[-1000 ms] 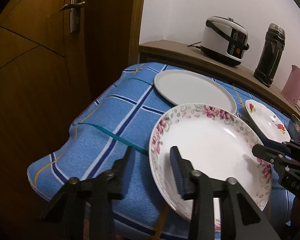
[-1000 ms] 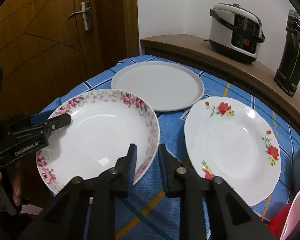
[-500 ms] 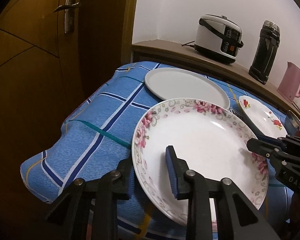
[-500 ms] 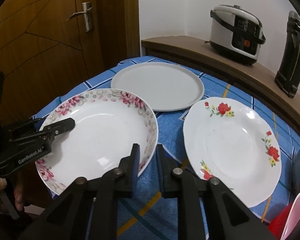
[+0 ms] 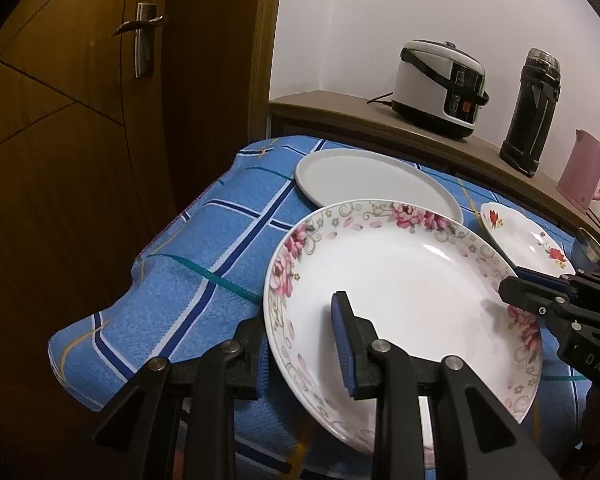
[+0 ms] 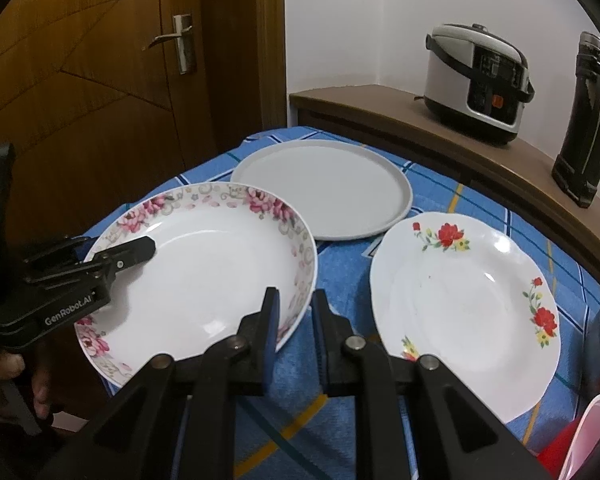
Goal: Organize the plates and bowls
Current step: 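Lift the pink-floral plate off the cloth with the left tool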
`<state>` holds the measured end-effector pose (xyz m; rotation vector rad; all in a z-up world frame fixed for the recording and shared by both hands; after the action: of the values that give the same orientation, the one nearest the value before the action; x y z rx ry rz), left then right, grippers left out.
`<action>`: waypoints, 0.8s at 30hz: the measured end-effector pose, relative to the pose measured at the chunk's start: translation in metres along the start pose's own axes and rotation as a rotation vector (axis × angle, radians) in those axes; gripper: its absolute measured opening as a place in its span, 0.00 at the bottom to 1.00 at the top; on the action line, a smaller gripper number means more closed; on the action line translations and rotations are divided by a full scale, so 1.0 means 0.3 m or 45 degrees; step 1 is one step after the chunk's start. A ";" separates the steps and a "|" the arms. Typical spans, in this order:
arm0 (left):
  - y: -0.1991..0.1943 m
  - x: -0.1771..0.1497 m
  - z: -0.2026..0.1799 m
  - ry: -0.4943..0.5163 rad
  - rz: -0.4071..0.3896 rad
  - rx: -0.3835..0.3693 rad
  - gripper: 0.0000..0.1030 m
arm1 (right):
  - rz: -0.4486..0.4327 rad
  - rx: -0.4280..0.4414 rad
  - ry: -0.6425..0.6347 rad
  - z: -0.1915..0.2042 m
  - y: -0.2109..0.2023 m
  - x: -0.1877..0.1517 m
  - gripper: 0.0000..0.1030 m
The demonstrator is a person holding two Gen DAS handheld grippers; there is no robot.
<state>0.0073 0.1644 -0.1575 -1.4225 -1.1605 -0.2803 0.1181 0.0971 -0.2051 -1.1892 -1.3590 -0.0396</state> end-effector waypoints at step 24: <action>-0.033 0.105 -0.035 0.037 -0.111 0.003 0.29 | -0.076 -0.027 -0.017 -0.025 -0.050 0.065 0.16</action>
<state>0.0192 0.1681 -0.1251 -1.3635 -1.2002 -0.3600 0.1199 0.0967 -0.1795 -1.1682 -1.4091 -0.0891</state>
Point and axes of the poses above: each gripper's, at about its wrist camera, not at the fingertips, and y roughly the way its jaws point, z to its left, x to its top, the point moved 8 cm from there along y, roughly the way its jaws point, and after that the axes turned 10 degrees about -y, right-handed, at the moved point
